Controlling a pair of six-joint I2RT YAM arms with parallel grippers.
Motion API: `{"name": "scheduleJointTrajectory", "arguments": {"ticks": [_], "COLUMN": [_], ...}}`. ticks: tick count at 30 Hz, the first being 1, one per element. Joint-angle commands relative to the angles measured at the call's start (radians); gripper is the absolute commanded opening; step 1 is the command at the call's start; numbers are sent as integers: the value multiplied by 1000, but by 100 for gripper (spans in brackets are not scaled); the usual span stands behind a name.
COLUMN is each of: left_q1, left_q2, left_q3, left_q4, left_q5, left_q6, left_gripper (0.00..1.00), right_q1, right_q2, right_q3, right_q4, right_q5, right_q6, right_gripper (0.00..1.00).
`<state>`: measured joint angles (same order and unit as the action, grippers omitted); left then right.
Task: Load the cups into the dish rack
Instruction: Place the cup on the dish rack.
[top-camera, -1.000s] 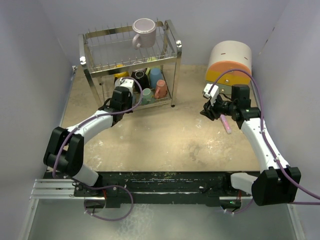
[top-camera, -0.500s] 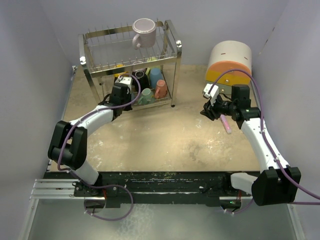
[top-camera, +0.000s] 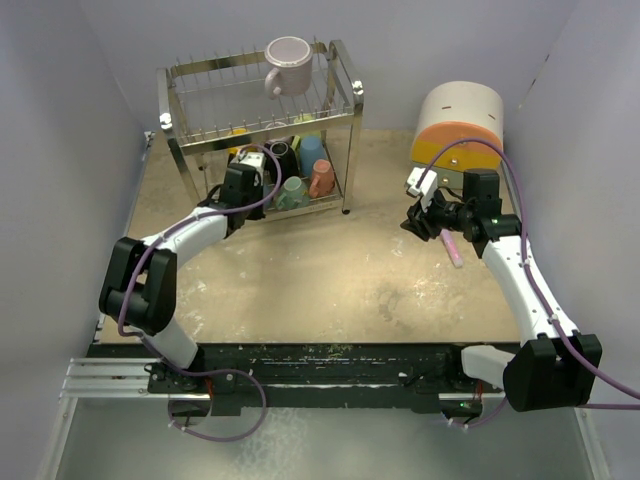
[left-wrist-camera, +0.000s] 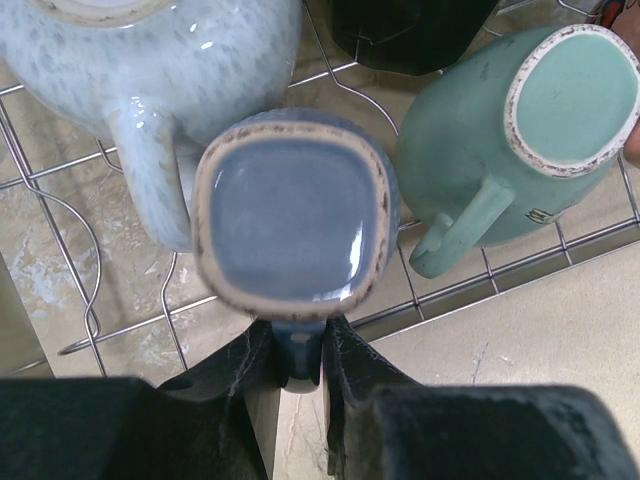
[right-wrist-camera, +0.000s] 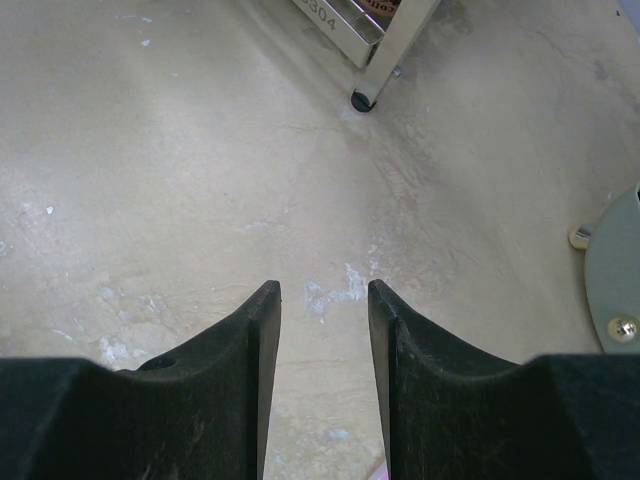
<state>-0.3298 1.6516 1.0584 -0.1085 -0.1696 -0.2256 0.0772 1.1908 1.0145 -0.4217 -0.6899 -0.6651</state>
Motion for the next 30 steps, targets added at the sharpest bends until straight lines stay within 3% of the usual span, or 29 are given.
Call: {"name": "scheduleJointTrajectory", "arguments": {"ticks": [1,30], "left_q1": [15,15], "left_q2": [-17,-192], "left_q3": [53,-40], "left_q4": [40,-42], "left_q5": [-7,159], "left_q6": [-14,-39], "left_gripper": [25,62], "right_q1": [-4,-5], "right_q2": [-5,-11], "right_q3": [1,0], "right_q4": [1,-2], "right_q5": [3,1], "right_q6": [-8,-9], "right_gripper": [43,43]}}
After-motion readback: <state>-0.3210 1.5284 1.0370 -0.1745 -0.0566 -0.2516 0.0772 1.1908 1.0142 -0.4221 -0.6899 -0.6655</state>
